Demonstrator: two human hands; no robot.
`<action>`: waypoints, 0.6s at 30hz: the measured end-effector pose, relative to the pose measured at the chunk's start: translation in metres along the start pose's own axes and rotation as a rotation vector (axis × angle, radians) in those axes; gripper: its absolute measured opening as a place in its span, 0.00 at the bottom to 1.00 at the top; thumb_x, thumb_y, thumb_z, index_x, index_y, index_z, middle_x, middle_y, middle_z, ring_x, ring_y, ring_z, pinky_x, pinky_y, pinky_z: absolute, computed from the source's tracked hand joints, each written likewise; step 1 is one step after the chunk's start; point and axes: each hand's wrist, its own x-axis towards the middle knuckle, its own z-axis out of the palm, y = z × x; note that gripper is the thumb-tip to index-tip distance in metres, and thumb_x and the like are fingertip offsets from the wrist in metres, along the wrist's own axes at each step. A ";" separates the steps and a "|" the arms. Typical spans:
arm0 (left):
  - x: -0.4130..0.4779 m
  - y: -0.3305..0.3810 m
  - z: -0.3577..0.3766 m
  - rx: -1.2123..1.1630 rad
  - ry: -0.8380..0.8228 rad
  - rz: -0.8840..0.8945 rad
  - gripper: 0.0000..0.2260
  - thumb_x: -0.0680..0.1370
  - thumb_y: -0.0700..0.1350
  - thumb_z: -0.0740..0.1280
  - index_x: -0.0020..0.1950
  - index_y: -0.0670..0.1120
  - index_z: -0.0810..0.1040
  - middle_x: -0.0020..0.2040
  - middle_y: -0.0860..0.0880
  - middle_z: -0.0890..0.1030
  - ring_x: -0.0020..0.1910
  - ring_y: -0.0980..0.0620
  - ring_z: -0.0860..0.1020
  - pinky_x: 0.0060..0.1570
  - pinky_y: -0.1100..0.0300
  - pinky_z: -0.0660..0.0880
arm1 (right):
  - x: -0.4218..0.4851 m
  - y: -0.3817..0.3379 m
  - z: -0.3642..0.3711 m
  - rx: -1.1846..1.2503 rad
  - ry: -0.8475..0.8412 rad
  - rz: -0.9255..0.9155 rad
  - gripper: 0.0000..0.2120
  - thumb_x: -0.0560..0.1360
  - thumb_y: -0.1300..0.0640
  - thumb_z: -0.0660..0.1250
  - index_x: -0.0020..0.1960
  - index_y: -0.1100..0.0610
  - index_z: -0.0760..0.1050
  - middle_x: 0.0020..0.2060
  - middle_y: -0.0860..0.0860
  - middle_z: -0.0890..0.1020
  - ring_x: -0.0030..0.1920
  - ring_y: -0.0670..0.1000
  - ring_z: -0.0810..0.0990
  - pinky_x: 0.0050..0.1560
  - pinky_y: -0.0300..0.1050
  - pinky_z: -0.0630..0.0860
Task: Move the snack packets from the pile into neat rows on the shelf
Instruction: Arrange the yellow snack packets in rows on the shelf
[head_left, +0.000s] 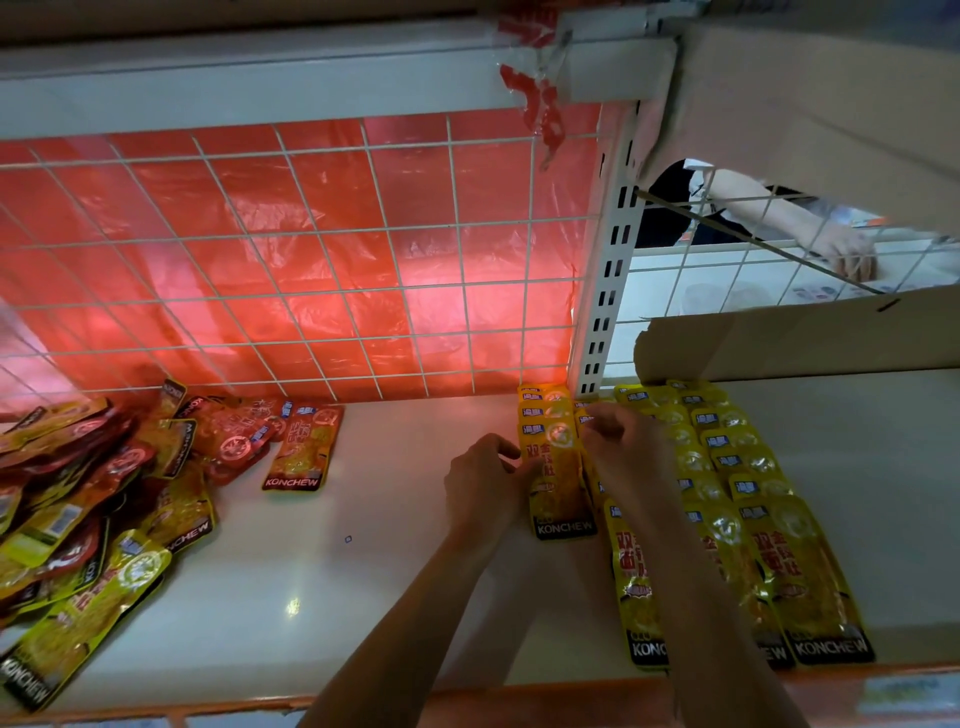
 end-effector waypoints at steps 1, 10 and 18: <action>-0.001 -0.001 -0.002 0.016 0.000 0.006 0.15 0.75 0.59 0.68 0.53 0.49 0.78 0.46 0.52 0.83 0.39 0.57 0.76 0.41 0.63 0.68 | -0.001 -0.002 0.003 -0.009 -0.008 -0.004 0.14 0.75 0.61 0.67 0.60 0.56 0.79 0.52 0.51 0.83 0.52 0.49 0.79 0.50 0.39 0.70; -0.002 -0.035 -0.042 0.175 0.242 0.075 0.13 0.79 0.53 0.64 0.61 0.50 0.77 0.58 0.52 0.80 0.55 0.54 0.77 0.57 0.63 0.71 | -0.019 -0.037 0.064 -0.048 -0.169 -0.130 0.14 0.75 0.61 0.67 0.60 0.56 0.78 0.53 0.51 0.83 0.55 0.49 0.80 0.53 0.36 0.70; -0.003 -0.092 -0.108 0.385 0.420 0.025 0.15 0.77 0.49 0.67 0.63 0.47 0.76 0.63 0.47 0.76 0.62 0.45 0.73 0.59 0.53 0.72 | -0.046 -0.073 0.141 -0.194 -0.351 -0.294 0.17 0.75 0.60 0.66 0.64 0.55 0.75 0.62 0.51 0.79 0.62 0.51 0.76 0.65 0.42 0.68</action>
